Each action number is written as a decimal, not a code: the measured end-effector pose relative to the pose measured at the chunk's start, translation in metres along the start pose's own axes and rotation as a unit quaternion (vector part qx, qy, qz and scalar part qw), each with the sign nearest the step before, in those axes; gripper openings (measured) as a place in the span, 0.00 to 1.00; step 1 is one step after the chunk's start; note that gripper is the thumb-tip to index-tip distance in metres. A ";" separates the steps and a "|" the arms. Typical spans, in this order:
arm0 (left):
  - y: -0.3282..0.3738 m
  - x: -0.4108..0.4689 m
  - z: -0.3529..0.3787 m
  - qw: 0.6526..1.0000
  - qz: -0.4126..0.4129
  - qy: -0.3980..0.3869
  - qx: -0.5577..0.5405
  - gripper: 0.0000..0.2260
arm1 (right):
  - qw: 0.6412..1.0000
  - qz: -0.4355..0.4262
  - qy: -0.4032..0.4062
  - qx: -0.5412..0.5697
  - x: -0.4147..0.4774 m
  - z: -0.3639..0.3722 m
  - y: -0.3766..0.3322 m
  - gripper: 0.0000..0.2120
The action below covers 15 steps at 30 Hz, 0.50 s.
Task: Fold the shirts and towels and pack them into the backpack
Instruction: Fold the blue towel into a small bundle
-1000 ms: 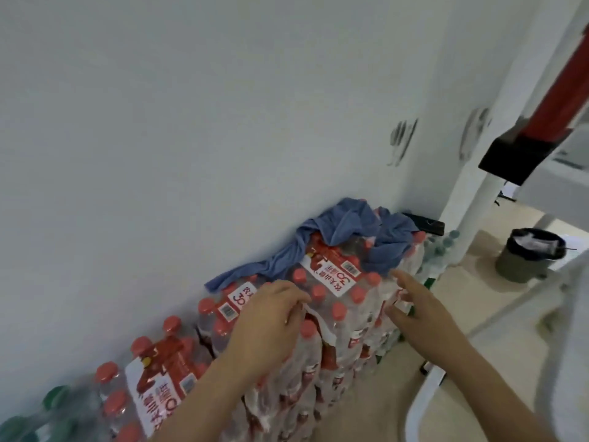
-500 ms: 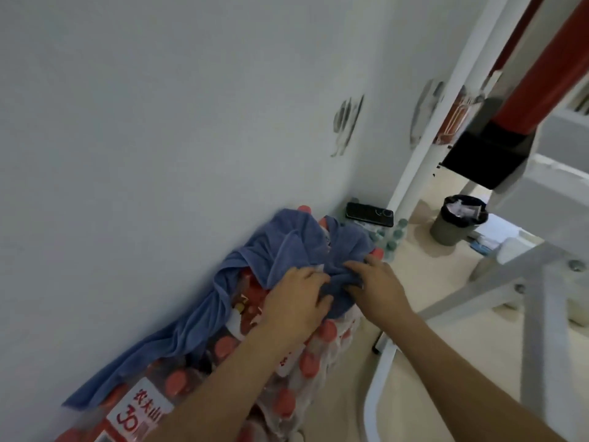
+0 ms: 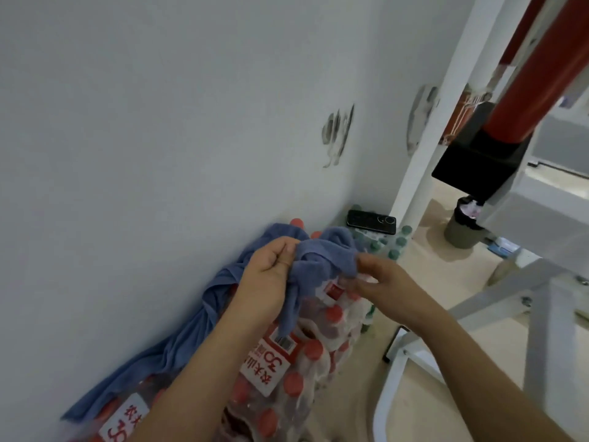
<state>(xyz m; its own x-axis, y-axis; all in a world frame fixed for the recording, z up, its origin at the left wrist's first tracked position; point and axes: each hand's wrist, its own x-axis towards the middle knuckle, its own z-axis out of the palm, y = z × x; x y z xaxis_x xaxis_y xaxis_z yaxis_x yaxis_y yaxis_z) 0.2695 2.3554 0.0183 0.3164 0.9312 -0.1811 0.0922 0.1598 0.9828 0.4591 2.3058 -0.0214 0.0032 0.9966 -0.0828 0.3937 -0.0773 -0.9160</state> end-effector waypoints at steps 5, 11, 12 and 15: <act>0.010 -0.024 -0.011 0.998 0.029 -0.039 0.029 0.21 | 0.993 -0.046 -0.027 0.104 -0.008 -0.019 -0.033 0.07; 0.012 -0.057 -0.003 0.996 0.039 -0.012 0.082 0.13 | 0.981 -0.098 -0.108 0.130 -0.016 -0.007 -0.048 0.12; 0.013 -0.063 -0.002 0.992 0.051 -0.021 0.115 0.13 | 0.980 -0.101 -0.078 0.150 -0.016 -0.003 -0.053 0.10; 0.023 -0.082 0.000 0.981 0.106 -0.010 0.162 0.10 | 0.979 -0.166 -0.045 0.109 -0.018 0.003 -0.070 0.06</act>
<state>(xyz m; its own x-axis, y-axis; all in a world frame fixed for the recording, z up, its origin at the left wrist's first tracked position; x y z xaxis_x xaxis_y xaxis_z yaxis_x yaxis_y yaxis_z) 0.2451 2.2826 0.0559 0.3792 0.9250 0.0231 0.3159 -0.1529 0.9364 0.4283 2.2928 0.0433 -0.1770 0.9621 0.2076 0.1541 0.2354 -0.9596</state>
